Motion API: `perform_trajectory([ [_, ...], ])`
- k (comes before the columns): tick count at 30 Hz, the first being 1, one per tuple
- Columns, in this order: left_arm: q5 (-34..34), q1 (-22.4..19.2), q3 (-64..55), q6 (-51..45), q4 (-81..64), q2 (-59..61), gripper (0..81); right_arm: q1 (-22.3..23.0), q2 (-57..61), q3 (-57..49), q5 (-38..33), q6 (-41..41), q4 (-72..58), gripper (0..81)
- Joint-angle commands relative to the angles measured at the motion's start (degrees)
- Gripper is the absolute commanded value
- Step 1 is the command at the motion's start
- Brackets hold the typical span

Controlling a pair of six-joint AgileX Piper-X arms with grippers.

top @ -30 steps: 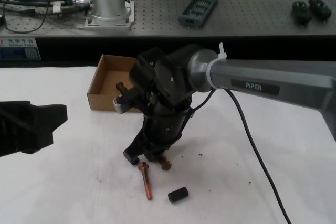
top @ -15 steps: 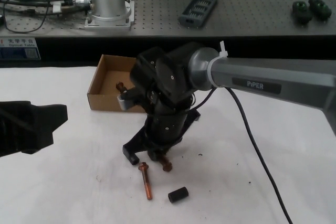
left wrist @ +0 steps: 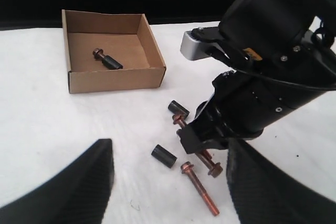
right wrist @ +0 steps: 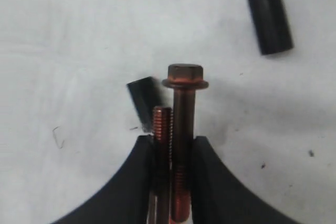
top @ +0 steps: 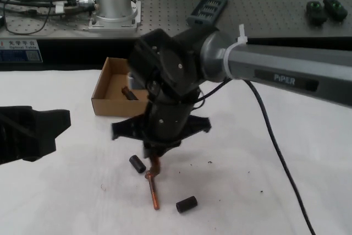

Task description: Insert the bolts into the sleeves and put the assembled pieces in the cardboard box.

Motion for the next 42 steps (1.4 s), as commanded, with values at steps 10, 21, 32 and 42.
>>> perform_trajectory([
  [10, -1.46, 0.57, -1.43, 0.62, -0.57, -5.1, 45.6, 7.44, -0.59, 4.54, -6.11, 5.15, -7.92, 4.9],
  [21, -1.46, 0.57, -1.59, -2.13, 2.12, -9.89, 45.6, 8.23, -0.58, 7.37, -6.37, 5.31, -8.83, 27.2],
  [32, -1.46, 0.57, -2.17, -6.72, 2.62, -10.02, 45.6, 6.99, -3.57, 7.14, -5.28, -5.03, -7.05, 25.6],
  [42, -1.46, 0.57, -5.45, -16.27, 2.4, -8.86, 45.6, 3.57, -9.69, 12.58, -0.59, -16.74, -1.76, 25.1],
])
